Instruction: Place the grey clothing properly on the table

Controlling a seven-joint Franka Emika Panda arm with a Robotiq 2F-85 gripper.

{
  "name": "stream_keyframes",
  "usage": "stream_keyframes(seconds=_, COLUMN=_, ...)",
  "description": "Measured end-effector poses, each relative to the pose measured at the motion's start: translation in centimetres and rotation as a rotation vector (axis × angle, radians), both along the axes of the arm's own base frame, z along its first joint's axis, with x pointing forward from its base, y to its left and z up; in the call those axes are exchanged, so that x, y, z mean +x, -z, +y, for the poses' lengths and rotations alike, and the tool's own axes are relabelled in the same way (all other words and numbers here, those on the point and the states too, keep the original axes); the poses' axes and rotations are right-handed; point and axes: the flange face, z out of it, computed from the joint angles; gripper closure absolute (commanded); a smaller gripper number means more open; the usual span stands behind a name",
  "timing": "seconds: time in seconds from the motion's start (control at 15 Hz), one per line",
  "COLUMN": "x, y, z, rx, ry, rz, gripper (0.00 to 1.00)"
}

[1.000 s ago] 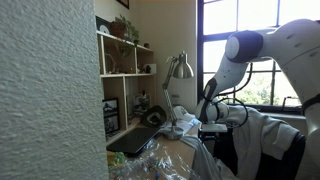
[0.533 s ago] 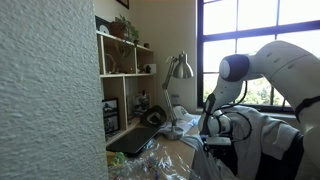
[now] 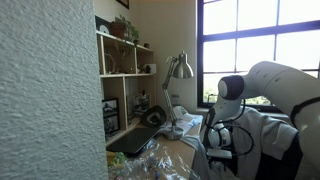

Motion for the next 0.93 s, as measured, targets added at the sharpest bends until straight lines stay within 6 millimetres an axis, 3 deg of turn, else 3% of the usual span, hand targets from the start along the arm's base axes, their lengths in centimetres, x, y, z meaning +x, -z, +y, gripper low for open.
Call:
stream_keyframes(seconds=0.07, x=0.2, y=0.8, z=-0.5, rx=0.004, ry=0.011, rz=-0.003, gripper=0.00)
stream_keyframes(seconds=0.13, x=0.4, y=1.5, z=-0.9, rx=0.008, ry=0.023, rz=-0.003, gripper=0.25)
stream_keyframes(seconds=0.27, x=0.8, y=2.6, z=-1.7, rx=0.015, ry=0.043, rz=-0.002, gripper=0.32)
stream_keyframes(seconds=0.8, x=2.5, y=2.8, z=-2.1, rx=0.033, ry=0.065, rz=-0.009, gripper=0.91)
stream_keyframes(seconds=0.93, x=2.6, y=2.7, z=-2.0, rx=0.040, ry=0.067, rz=-0.004, gripper=0.94)
